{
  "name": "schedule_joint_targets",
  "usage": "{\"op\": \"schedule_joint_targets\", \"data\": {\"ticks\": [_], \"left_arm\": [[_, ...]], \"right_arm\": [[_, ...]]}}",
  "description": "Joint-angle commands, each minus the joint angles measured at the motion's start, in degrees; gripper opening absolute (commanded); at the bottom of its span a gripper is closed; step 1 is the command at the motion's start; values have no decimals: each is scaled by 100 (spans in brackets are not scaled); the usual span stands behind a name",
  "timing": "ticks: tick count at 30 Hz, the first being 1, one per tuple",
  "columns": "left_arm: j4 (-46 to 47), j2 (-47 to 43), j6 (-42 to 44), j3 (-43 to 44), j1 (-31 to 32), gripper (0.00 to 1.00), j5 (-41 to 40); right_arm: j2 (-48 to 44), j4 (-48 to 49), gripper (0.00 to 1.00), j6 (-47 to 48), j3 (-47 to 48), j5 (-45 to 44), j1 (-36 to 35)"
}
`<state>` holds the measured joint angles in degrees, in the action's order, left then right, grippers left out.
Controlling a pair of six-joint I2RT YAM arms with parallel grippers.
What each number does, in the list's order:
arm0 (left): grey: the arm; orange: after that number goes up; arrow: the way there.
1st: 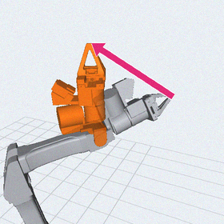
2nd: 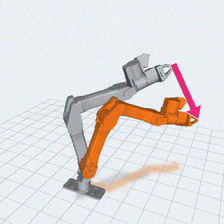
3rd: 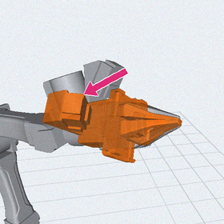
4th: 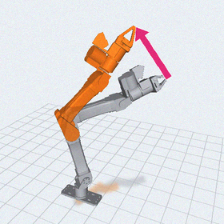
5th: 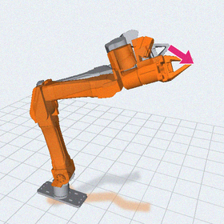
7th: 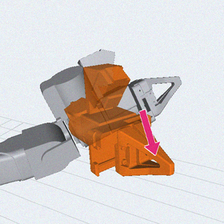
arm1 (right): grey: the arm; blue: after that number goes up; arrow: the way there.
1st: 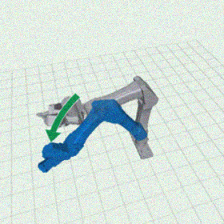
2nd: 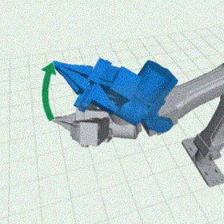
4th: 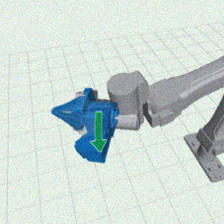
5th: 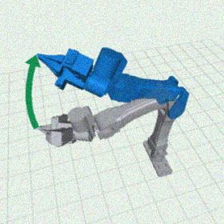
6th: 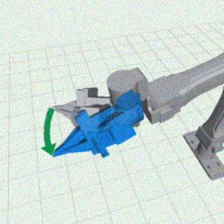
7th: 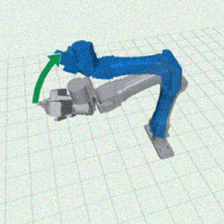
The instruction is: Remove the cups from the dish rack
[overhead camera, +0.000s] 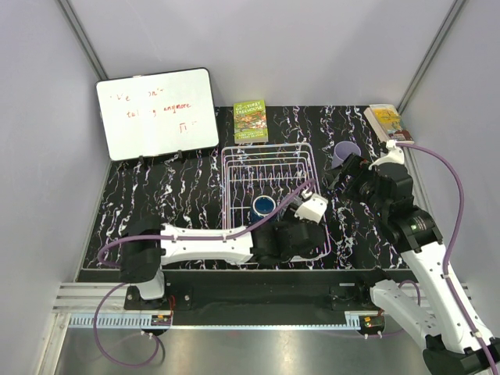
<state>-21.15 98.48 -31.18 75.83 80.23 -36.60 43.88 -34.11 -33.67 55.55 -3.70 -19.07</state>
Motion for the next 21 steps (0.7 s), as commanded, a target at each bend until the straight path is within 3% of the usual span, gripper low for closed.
{"op": "schedule_joint_targets", "data": {"ticks": [1, 9, 13, 15, 21], "left_arm": [[-82, -601, 235, 142, 116, 0, -505], [13, -2013, 621, 108, 99, 0, -1121], [627, -2902, 745, -454, -172, 0, -832], [830, -3491, 544, -961, -454, 0, -282], [1989, -4758, -485, -2448, -2482, 0, 1994]], "right_arm": [[-108, 185, 95, 27, 61, 1, -27], [-134, 168, 97, -52, 79, 54, -27], [-169, 238, 97, -122, -18, 115, -27], [-204, 273, 97, -157, -53, 177, -27], [-327, 563, 96, -245, -211, 554, -27]]}}
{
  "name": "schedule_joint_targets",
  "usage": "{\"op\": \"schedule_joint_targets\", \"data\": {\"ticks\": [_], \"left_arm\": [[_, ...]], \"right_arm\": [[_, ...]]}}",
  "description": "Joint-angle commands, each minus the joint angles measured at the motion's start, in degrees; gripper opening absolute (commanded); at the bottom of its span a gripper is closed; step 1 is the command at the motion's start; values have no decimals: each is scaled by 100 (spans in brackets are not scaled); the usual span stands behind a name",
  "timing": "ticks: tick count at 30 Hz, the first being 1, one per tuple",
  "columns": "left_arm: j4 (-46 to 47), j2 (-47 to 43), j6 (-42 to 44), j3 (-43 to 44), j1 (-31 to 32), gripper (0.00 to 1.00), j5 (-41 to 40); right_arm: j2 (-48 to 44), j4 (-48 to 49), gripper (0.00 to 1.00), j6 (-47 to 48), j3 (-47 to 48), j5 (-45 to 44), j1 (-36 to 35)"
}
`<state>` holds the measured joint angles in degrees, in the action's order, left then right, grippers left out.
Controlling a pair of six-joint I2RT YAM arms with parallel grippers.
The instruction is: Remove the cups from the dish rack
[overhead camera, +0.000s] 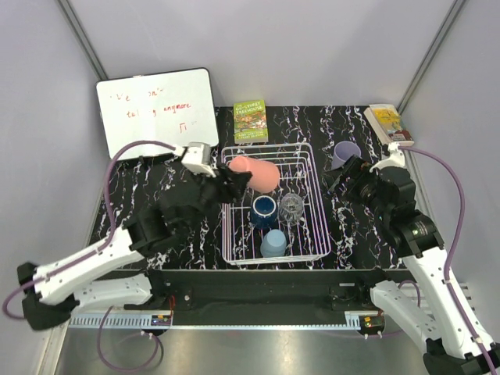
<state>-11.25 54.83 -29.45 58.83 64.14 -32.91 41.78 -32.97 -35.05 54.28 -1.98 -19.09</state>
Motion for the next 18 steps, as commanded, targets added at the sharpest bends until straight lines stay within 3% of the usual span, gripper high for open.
{"op": "schedule_joint_targets", "data": {"ticks": [1, 12, 18], "left_arm": [[1106, -464, -780, -872, -1016, 0, 1821], [3829, -790, -2125, -2419, -2343, 0, 4614], [6191, -412, -3233, -3218, -2932, 0, 5513]], "right_arm": [[-144, 571, 95, -116, -145, 530, -24], [-425, 2022, 89, -775, -892, 1858, -24], [-680, 2742, 86, -1082, -1209, 2245, -24]]}}
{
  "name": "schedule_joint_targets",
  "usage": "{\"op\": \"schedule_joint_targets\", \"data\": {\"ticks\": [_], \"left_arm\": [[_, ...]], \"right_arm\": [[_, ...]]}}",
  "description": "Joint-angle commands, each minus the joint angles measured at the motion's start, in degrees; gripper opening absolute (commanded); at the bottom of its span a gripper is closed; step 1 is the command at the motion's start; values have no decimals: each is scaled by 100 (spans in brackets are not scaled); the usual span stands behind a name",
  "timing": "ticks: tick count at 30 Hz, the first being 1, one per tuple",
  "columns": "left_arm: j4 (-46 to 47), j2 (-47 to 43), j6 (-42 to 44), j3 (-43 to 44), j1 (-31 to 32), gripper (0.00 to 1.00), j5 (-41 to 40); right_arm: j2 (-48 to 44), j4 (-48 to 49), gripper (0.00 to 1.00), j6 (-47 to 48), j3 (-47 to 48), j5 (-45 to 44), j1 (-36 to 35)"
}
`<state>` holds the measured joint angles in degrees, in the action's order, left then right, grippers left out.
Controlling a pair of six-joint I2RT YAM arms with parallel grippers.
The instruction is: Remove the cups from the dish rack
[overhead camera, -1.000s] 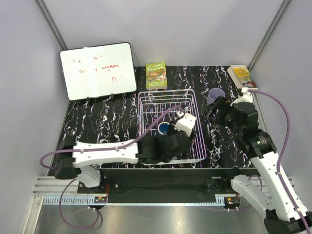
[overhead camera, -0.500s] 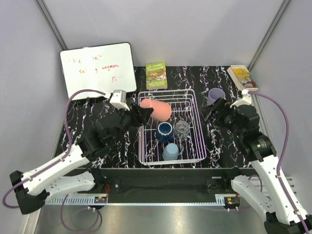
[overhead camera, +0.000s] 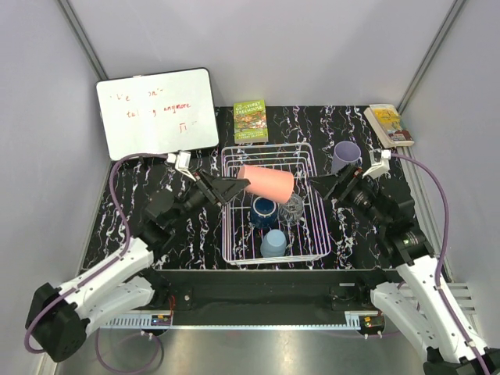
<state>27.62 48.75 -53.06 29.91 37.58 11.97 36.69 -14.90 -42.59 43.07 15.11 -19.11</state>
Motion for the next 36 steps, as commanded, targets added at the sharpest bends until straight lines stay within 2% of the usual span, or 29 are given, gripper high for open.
{"op": "schedule_joint_targets", "data": {"ticks": [1, 6, 10, 22, 26, 30, 36], "left_arm": [[2484, 266, -1064, -372, -321, 0, 1088], [3835, 1118, -1549, -460, -410, 0, 1536], [4366, 1575, -1839, -451, -418, 0, 1642], [3980, 1637, -1585, -267, -410, 0, 1669], [3664, 1436, -1278, -346, -401, 0, 1205], [2541, 970, -663, -223, -401, 0, 781], [2195, 767, -275, -100, -401, 0, 324]], "right_arm": [[-214, 1032, 86, -381, -158, 702, -22], [-215, 2241, 84, -908, -448, 1388, -22], [-13, 2641, 83, -1190, -431, 1810, -14], [418, 3195, 82, -1489, -449, 2162, -49], [340, 3029, 81, -1306, -405, 1996, -57], [225, 2773, 81, -1208, -405, 1925, -75], [278, 2931, 81, -1304, -510, 1960, -75]]}}
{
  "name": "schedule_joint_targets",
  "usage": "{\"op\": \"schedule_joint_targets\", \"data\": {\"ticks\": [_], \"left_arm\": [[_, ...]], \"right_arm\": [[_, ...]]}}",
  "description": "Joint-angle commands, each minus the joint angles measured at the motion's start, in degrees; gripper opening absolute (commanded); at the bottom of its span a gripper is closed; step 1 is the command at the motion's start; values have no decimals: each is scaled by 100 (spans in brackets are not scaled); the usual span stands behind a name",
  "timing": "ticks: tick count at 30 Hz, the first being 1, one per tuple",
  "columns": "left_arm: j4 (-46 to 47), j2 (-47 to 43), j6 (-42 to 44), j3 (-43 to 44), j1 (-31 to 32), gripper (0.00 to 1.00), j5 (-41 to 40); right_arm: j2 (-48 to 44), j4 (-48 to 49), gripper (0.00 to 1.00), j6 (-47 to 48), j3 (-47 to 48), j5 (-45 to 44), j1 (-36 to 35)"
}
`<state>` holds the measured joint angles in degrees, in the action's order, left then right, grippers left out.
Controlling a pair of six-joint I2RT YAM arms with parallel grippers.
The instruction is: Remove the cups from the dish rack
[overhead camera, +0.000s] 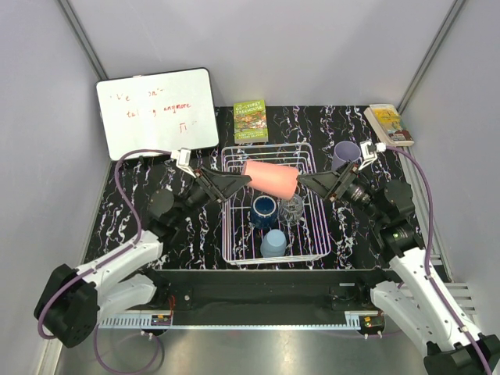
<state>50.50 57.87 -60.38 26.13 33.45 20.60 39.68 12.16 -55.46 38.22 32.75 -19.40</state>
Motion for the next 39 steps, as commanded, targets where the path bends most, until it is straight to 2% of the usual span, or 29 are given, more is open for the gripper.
{"op": "schedule_joint_targets", "data": {"ticks": [1, 8, 13, 19, 23, 27, 39], "left_arm": [[-84, -127, 474, 279, 12, 0, -574], [468, 216, 150, 279, 65, 0, -364], [408, 146, 184, 305, 197, 0, -399], [-110, -152, 527, 436, 232, 0, -557], [-864, -337, 966, 630, 232, 0, -846], [-1042, -390, 1169, 832, 179, 0, -926], [-173, -206, 545, 824, 153, 0, -689]], "right_arm": [[-4, 225, 81, -17, -16, 205, -47], [189, 409, 81, -70, -77, 275, -82], [558, 655, 81, -140, -77, 346, -196], [647, 718, 82, -18, -78, 162, -328], [313, 201, 82, 290, 62, -163, -328], [101, -3, 83, 387, 90, -287, -328], [523, 1007, 83, -202, -174, 82, -328]]}}
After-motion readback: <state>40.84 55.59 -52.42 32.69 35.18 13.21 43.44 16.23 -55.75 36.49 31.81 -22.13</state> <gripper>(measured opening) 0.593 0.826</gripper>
